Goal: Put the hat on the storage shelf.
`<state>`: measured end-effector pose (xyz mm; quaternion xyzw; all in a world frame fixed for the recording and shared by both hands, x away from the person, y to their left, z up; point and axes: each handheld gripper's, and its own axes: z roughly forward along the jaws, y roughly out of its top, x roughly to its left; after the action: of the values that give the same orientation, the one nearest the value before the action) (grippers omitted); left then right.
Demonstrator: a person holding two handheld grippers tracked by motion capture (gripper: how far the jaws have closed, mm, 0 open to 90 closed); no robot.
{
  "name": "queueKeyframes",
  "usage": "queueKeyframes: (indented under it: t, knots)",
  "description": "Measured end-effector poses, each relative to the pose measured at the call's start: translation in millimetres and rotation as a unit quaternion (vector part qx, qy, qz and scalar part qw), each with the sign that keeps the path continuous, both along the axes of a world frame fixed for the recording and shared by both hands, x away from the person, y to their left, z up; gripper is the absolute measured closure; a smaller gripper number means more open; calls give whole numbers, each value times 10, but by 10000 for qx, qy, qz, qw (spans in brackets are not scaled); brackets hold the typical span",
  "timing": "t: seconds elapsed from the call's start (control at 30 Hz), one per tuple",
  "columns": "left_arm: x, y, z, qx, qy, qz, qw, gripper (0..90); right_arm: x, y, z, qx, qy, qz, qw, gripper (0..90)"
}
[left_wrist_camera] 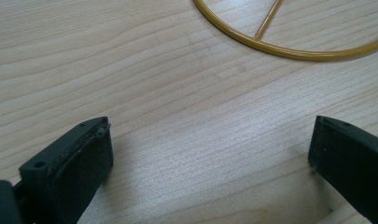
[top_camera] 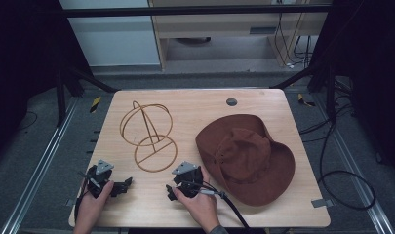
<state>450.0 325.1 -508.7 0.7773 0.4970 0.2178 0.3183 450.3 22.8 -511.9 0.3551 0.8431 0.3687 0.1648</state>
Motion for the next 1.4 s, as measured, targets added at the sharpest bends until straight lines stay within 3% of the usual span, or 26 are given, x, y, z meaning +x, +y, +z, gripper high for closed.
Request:
queueKeyframes:
  t: [0.33,0.4,0.5,0.53,0.57,0.63,0.7,0.87,0.93,1.0,1.07,1.13,1.2,1.4]
  knots:
    - [49,-7,0,-15,9,146,9999,0,15,2,4,18,18,-57,10000,95]
    - [49,-7,0,-16,10,146,9999,0,11,15,13,53,-19,-76,10000,170]
    - [49,-7,1,-15,13,142,9999,0,5,46,57,-119,-97,-12,9999,191]
    - [50,-4,1,-15,11,129,9999,0,-44,86,165,-369,-218,27,9991,158]
    - [50,-4,1,-15,11,129,9999,0,-72,88,235,-412,-264,88,9988,138]
    - [53,-1,4,5,30,129,9999,0,-113,27,398,-408,-286,61,9987,135]
    - [51,-4,3,4,19,137,9999,0,-136,-57,562,-236,-159,29,9996,117]
    - [49,-4,2,-4,21,148,9999,0,-116,-314,928,-256,26,-71,9996,112]
    - [55,-5,4,1,33,152,9999,0,-84,-424,1074,-424,40,-57,9991,96]
    - [60,-6,4,5,28,150,9999,0,-56,-540,1235,-623,-103,-121,9979,101]
    - [69,-11,4,1,33,165,9999,0,-17,-676,1377,-548,-80,-191,9983,95]
    - [73,-15,4,-2,31,173,9998,0,4,-744,1430,-490,-51,-215,9986,93]
    - [80,-22,2,-11,22,194,9998,0,58,-936,1511,-500,10,-294,9983,102]
    - [91,-37,3,-6,24,238,9997,0,182,-1210,1500,-676,218,-433,9965,176]
